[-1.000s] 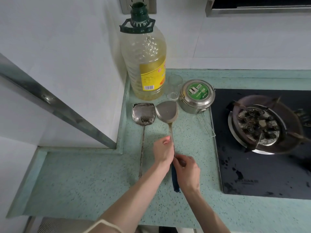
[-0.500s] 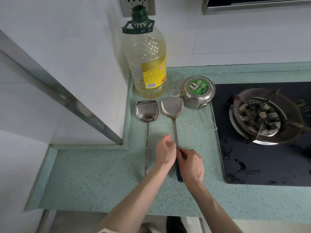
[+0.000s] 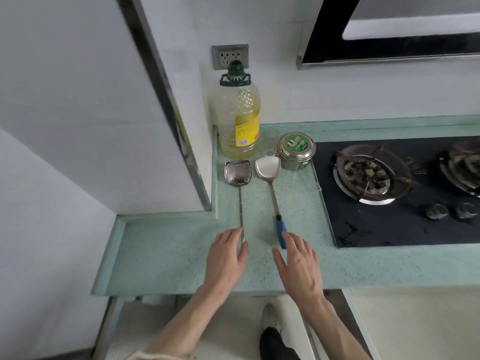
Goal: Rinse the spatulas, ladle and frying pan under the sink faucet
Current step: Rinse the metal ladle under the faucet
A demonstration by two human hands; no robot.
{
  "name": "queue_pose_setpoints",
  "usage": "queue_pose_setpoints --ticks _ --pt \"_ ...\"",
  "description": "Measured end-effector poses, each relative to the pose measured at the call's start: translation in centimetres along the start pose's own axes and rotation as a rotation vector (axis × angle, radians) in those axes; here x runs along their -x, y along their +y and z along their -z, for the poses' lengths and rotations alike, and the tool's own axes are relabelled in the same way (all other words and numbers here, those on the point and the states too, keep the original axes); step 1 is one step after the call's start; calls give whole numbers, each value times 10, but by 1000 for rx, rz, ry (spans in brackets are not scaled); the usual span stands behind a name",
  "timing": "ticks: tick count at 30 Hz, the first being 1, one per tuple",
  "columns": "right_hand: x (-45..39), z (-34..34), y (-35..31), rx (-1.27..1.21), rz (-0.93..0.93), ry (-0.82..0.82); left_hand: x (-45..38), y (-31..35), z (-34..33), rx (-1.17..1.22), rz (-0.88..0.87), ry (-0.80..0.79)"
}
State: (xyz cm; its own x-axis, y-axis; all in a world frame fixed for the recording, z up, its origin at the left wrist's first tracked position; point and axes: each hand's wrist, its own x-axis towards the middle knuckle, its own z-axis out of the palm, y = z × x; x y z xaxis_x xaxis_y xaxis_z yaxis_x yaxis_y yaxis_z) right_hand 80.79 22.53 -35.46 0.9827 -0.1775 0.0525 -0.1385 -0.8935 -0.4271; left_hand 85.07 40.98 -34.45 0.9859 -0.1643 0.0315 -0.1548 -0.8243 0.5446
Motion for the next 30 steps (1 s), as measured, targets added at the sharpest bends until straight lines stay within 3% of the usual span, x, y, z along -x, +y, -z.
queue_pose_setpoints --ticks 7,14,30 --pt "96 -6 -33 110 -6 80 90 -44 16 -185 -187 58" --pt "171 -45 -35 -23 -148 82 164 -80 -5 -184 -217 67" --pt "260 -250 112 -324 -493 -61 219 -197 -257 -120 -109 -48"
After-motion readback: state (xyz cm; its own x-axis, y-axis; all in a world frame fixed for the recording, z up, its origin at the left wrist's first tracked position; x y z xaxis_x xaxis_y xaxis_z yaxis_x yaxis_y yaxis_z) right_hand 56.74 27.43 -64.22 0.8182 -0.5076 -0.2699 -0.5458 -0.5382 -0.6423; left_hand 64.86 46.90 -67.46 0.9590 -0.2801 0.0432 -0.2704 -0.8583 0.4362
